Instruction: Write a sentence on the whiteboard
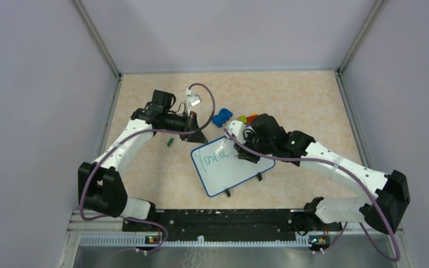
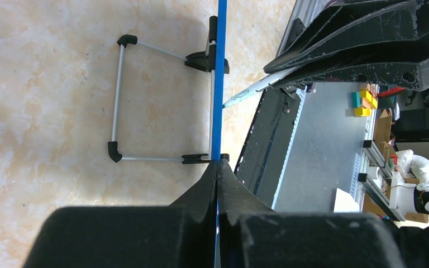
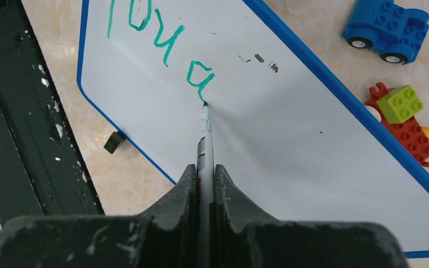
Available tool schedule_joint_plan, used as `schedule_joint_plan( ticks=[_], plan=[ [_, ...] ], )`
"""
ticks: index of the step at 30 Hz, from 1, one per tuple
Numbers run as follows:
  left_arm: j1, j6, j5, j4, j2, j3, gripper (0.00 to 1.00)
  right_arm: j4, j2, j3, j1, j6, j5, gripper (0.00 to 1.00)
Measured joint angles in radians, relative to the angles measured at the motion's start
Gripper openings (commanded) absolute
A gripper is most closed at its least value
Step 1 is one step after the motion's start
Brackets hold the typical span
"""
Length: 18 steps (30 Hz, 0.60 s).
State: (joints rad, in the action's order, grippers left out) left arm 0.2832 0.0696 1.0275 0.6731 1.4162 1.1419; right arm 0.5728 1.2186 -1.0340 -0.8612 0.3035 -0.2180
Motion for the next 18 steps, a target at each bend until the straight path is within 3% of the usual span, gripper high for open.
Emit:
schedule_joint_plan(
  ticks=[18],
  plan=[
    [0.001,0.0,0.0,0.0,0.0,0.0,0.0,0.013,-0.013,-0.055,0.002,0.001,0.008,0.0]
  ],
)
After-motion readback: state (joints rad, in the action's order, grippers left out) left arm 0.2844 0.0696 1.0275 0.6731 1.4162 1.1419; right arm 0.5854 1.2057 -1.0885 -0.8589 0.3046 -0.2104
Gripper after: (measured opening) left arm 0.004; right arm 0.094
